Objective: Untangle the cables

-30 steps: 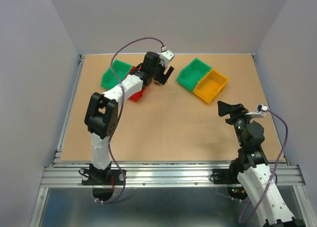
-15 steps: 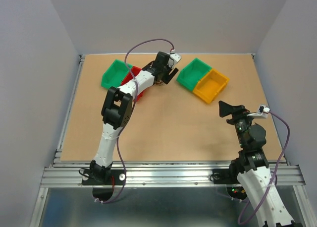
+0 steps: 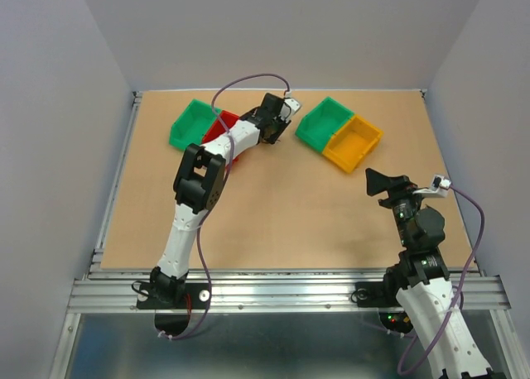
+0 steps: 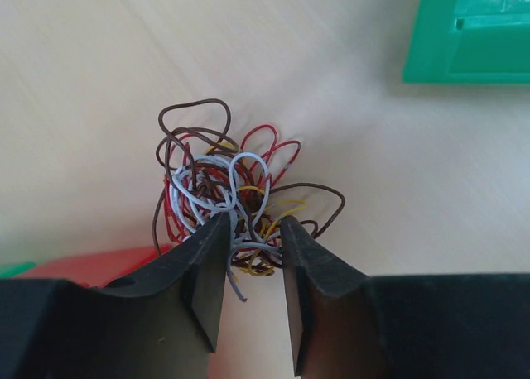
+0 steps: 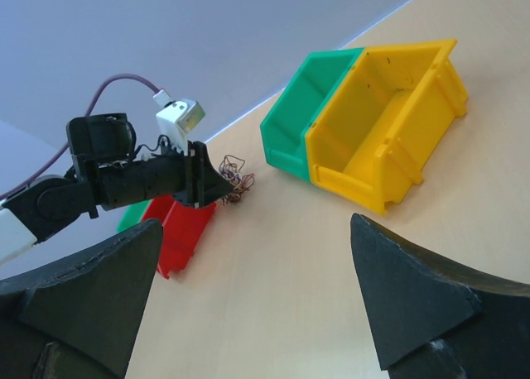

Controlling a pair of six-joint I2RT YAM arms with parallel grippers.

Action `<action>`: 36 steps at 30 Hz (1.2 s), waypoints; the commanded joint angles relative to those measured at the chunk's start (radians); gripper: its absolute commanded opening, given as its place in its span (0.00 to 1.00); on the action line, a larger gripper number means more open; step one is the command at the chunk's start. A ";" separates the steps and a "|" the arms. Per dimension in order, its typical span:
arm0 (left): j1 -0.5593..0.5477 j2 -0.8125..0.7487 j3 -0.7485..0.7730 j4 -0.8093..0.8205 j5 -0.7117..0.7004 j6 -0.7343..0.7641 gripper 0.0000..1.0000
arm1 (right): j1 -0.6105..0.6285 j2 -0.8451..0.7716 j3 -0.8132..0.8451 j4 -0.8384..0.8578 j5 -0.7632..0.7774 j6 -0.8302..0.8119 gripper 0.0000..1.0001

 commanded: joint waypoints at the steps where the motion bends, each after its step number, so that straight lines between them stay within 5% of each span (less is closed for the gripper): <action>1: -0.006 -0.069 -0.043 -0.035 0.027 -0.025 0.25 | 0.005 -0.010 -0.020 0.030 -0.001 -0.017 1.00; 3: -0.007 -0.074 -0.055 -0.036 0.024 -0.015 0.00 | 0.003 -0.008 -0.022 0.030 -0.003 -0.019 1.00; 12: -0.021 -0.406 -0.357 0.000 0.196 -0.017 0.00 | 0.005 0.096 -0.003 0.070 -0.156 -0.088 1.00; 20: -0.032 -0.751 -0.706 0.019 0.472 -0.040 0.00 | 0.011 0.500 0.001 0.430 -0.558 -0.098 0.91; 25: -0.044 -0.796 -0.813 0.029 0.657 -0.014 0.00 | 0.072 0.581 -0.003 0.511 -0.593 -0.115 0.90; 32: -0.090 -0.686 -0.799 0.045 0.647 0.008 0.00 | 0.123 0.631 0.003 0.462 -0.531 -0.151 0.90; 36: -0.090 -0.686 -0.817 0.059 0.615 0.015 0.29 | 0.160 0.723 0.026 0.465 -0.503 -0.167 0.88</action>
